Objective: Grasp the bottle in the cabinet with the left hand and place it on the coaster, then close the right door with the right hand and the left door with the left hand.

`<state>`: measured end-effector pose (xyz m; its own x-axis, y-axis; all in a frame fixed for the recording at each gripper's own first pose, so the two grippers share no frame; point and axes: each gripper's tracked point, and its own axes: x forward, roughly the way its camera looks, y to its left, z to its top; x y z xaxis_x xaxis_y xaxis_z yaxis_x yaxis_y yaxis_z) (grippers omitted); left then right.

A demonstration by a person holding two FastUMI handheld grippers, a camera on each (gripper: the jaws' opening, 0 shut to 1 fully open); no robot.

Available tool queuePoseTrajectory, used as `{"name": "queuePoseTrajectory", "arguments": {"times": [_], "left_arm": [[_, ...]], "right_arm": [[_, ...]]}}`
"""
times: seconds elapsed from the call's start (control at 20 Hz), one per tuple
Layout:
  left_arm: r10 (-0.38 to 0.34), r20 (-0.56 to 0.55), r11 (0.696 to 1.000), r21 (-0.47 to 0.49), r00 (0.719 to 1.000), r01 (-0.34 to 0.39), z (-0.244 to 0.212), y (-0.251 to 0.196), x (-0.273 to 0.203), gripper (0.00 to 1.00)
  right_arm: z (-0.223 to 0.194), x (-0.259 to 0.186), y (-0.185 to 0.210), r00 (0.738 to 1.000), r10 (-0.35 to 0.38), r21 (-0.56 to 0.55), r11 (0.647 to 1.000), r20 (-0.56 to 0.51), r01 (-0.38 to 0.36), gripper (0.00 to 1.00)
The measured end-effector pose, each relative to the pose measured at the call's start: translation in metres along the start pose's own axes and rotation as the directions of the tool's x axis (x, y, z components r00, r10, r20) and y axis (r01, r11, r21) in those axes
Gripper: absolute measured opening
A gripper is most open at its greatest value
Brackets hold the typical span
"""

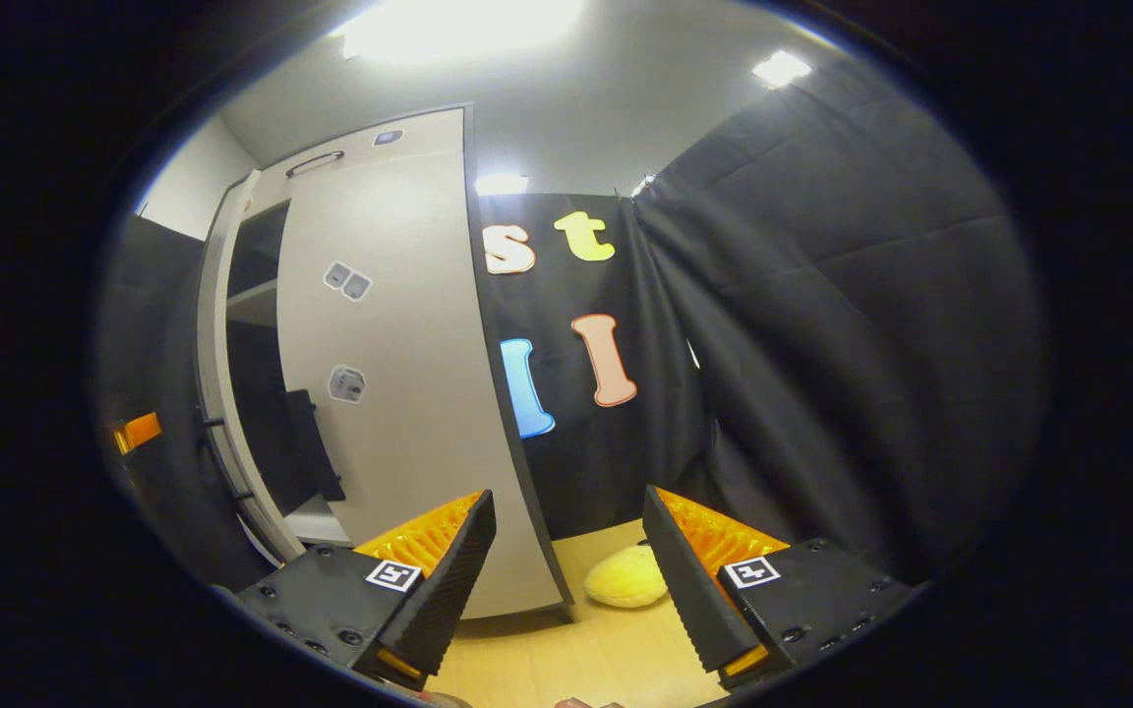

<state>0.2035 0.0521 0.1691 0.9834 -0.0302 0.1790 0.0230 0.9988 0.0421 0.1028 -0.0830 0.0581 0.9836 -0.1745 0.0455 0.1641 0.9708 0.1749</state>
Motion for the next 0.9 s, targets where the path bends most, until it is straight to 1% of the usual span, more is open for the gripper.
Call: {"name": "queuePoseTrajectory", "arguments": {"times": [0.15, 0.2, 0.25, 0.3, 0.35, 0.4, 0.45, 0.6, 0.8, 0.85, 0.9], "left_arm": [[0.036, 0.017, 0.999, -0.006, 0.999, -0.036, 0.017, 0.018, -0.011, 0.99], [0.041, 0.022, 0.999, -0.019, 0.999, -0.04, 0.02, 0.021, -0.015, 1.0], [0.044, 0.02, 0.999, -0.032, 0.999, -0.043, 0.019, 0.024, -0.021, 1.0], [0.05, 0.015, 0.998, -0.043, 0.999, -0.049, 0.017, 0.027, -0.026, 1.0], [0.059, 0.005, 0.997, -0.054, 0.998, -0.059, 0.012, 0.031, -0.029, 1.0], [0.064, -0.008, 0.996, -0.066, 0.998, -0.064, 0.008, 0.034, -0.034, 0.94], [0.066, -0.022, 0.995, -0.078, 0.998, -0.068, 0.002, 0.036, -0.038, 1.0], [0.093, -0.044, 0.99, -0.1, 0.995, -0.097, -0.007, 0.046, -0.049, 0.99], [0.1, -0.05, 0.986, -0.132, 0.994, -0.105, -0.012, 0.051, -0.06, 1.0], [0.094, -0.054, 0.984, -0.144, 0.994, -0.101, -0.015, 0.049, -0.061, 1.0], [0.09, -0.056, 0.984, -0.153, 0.994, -0.097, -0.018, 0.047, -0.063, 1.0]], "right_arm": [[0.012, 0.008, 0.023, 0.998, 0.061, 0.015, 0.998, -0.014, -0.061, 0.96], [0.017, 0.009, 0.03, 0.997, 0.082, 0.019, 0.996, -0.012, -0.081, 0.92], [0.022, 0.009, 0.036, 0.995, 0.101, 0.019, 0.995, -0.002, -0.101, 0.96], [0.025, 0.009, 0.042, 0.993, 0.119, 0.015, 0.993, 0.007, -0.119, 0.96], [0.026, 0.009, 0.046, 0.992, 0.126, 0.008, 0.992, 0.007, -0.126, 0.96], [0.022, 0.007, 0.05, 0.991, 0.135, 0.0, 0.991, -0.001, -0.135, 0.96], [0.018, 0.007, 0.055, 0.989, 0.147, -0.005, 0.989, -0.01, -0.147, 0.96], [0.006, 0.003, 0.064, 0.985, 0.166, -0.013, 0.986, -0.039, -0.166, 0.96], [-0.003, -0.002, 0.067, 0.982, 0.179, -0.053, 0.982, -0.063, -0.183, 0.95], [-0.004, -0.002, 0.067, 0.981, 0.181, -0.06, 0.981, -0.066, -0.185, 0.92], [-0.005, -0.004, 0.067, 0.981, 0.183, -0.066, 0.98, -0.068, -0.188, 0.96]]}}
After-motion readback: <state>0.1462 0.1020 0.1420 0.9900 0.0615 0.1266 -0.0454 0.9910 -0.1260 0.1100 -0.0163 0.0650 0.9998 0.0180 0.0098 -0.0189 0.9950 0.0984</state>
